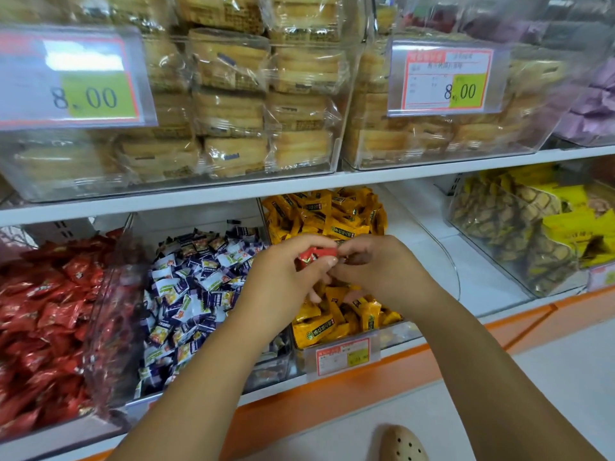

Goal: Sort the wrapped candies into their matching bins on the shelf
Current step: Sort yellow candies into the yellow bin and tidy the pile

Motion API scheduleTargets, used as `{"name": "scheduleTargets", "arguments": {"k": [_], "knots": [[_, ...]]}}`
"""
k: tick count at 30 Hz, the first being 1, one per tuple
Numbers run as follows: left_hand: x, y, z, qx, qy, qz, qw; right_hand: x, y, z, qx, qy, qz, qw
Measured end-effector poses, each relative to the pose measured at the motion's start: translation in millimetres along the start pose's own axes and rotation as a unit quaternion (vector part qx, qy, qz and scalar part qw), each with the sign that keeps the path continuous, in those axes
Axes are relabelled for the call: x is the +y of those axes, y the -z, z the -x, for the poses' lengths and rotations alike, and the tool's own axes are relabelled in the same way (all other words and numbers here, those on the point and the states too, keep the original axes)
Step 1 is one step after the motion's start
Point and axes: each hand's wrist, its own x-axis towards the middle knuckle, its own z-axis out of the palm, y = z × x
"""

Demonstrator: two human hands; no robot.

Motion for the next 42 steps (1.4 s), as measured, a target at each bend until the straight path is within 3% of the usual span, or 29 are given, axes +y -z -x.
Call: {"name": "scheduleTargets", "arguments": {"k": [5, 12, 21, 28, 31, 34, 38, 42], "knots": [[-1.0, 2.2, -3.7, 0.049, 0.026, 0.019, 0.998, 14.1, 31.0, -2.0, 0.063, -0.015, -0.059, 0.996], [-2.7, 2.7, -3.9, 0.056, 0.012, 0.005, 0.998, 41.7, 63.8, -1.9, 0.110, 0.014, 0.017, 0.994], [1.3, 6.8, 0.6, 0.052, 0.004, -0.012, 0.999, 42.1, 67.1, 0.3, 0.060, 0.031, 0.009, 0.998], [-3.2, 7.1, 4.7, 0.011, -0.010, -0.047, 0.999, 42.4, 87.0, 4.5, 0.015, -0.040, 0.179, 0.983], [-6.0, 6.5, 5.2, -0.005, -0.003, -0.072, 0.997, 49.1, 78.7, -2.7, -0.045, -0.097, 0.294, 0.950], [-8.5, 6.4, 4.5, -0.007, -0.006, -0.084, 0.996, 53.4, 68.0, -12.3, -0.140, -0.146, 0.425, 0.882], [-10.3, 6.9, 5.0, -0.008, -0.017, -0.085, 0.996, 67.3, 55.8, -19.3, -0.212, -0.170, 0.519, 0.810], [-10.1, 7.3, 6.4, -0.010, -0.023, -0.079, 0.997, 78.6, 48.1, -28.0, -0.206, -0.157, 0.547, 0.796]]}}
